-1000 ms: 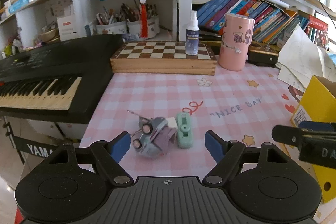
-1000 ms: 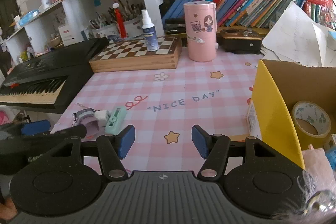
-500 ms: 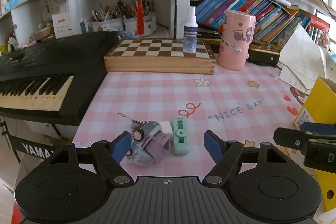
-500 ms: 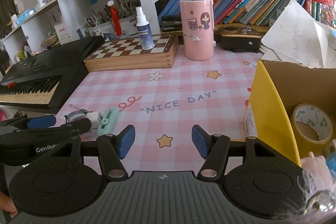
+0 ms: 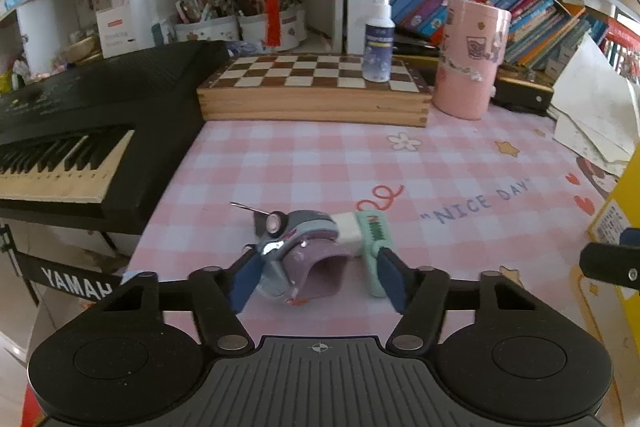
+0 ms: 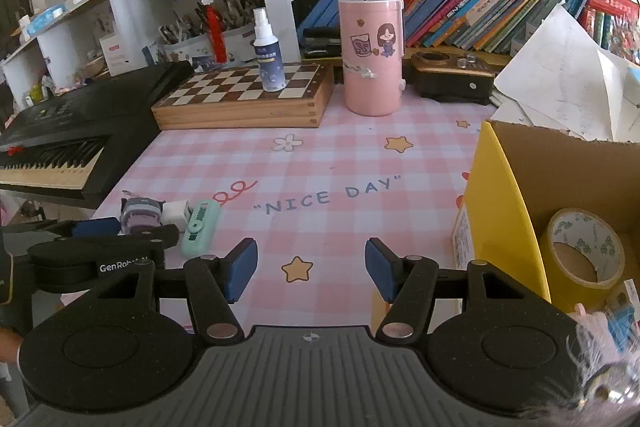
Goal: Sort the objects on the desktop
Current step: 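Grasp the grey toy car with the left tool while the right tool grasps the green stapler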
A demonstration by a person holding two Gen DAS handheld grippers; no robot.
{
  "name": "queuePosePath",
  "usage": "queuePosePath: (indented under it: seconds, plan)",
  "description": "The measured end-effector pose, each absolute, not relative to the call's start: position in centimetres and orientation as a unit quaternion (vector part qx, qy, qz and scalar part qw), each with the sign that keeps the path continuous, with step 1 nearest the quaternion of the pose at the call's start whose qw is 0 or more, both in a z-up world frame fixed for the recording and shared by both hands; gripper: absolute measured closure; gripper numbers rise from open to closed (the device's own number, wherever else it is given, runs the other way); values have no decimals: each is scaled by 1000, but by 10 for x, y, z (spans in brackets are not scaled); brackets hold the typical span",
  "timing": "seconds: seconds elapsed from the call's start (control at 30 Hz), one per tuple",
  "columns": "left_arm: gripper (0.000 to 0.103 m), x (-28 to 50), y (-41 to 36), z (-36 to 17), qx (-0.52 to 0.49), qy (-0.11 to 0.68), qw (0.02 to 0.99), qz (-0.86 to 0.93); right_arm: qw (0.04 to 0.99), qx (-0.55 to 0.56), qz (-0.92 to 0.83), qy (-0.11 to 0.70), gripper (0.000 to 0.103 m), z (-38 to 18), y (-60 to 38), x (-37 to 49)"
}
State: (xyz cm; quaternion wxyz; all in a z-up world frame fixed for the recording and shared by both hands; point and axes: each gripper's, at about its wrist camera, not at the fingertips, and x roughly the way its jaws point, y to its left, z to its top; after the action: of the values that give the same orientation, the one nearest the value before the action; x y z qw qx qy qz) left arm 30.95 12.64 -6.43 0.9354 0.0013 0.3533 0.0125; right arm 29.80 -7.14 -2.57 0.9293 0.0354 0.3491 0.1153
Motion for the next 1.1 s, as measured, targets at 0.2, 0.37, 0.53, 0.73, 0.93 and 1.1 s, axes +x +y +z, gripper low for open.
queuePosePath:
  seconds: [0.2, 0.37, 0.53, 0.73, 0.93, 1.1]
  plan:
    - [69, 299, 135, -57, 0, 344, 939, 17, 926, 36, 131, 353, 45, -27, -63, 300]
    - [69, 279, 141, -47, -26, 346, 938, 14, 921, 36, 149, 358, 45, -29, -52, 304]
    - [69, 256, 148, -42, -50, 347, 937, 13, 912, 30, 173, 371, 45, -37, -33, 311]
    - [69, 250, 152, -49, -51, 362, 930, 17, 905, 18, 198, 376, 45, -42, -8, 320]
    - [67, 256, 151, -54, -22, 354, 935, 23, 902, -11, 209, 378, 45, -54, 17, 337]
    - [68, 273, 164, -63, -17, 369, 928, 42, 901, -33, 211, 378, 48, -67, 36, 352]
